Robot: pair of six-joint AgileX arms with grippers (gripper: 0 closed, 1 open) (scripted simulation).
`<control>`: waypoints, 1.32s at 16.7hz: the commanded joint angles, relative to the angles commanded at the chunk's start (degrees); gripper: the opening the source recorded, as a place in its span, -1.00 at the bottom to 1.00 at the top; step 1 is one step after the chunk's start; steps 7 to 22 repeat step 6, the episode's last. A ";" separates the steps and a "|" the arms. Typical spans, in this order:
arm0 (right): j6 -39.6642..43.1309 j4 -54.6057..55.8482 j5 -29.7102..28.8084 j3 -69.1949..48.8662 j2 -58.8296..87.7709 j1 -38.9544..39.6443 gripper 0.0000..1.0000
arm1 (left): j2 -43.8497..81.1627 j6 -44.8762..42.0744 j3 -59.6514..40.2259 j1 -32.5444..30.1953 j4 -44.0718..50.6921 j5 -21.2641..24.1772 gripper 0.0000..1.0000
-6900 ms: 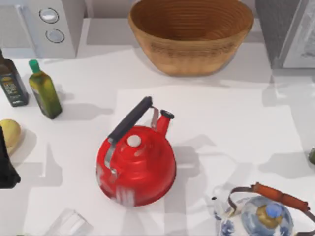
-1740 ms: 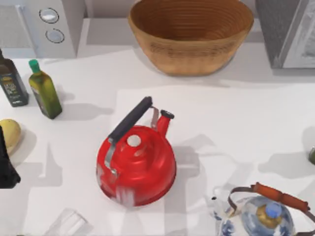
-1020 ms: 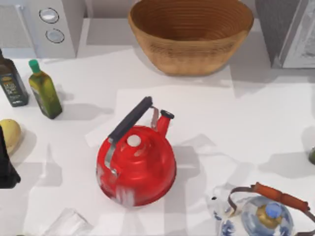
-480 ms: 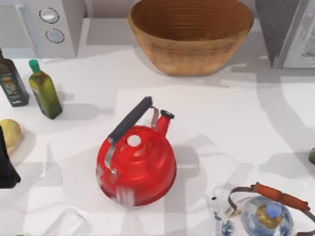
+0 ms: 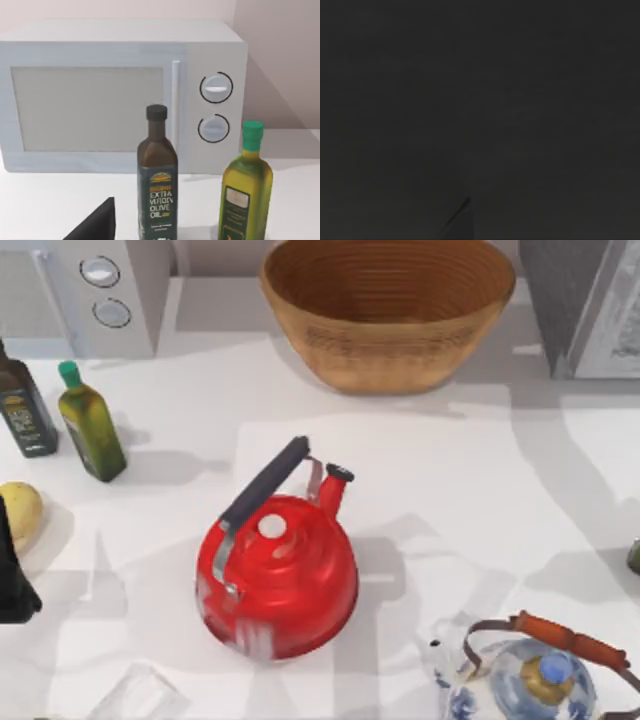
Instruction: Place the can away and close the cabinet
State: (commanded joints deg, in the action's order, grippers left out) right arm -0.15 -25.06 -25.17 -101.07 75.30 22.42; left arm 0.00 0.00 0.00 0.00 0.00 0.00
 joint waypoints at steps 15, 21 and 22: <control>-0.07 1.99 3.51 -4.58 6.57 -3.61 1.00 | 0.00 0.00 0.00 0.00 0.00 0.00 1.00; -0.07 1.99 3.51 -4.58 6.57 -3.61 1.00 | 0.00 0.00 0.00 0.00 0.00 0.00 1.00; -0.07 1.99 3.51 -4.58 6.57 -3.61 1.00 | 0.00 0.00 0.00 0.00 0.00 0.00 1.00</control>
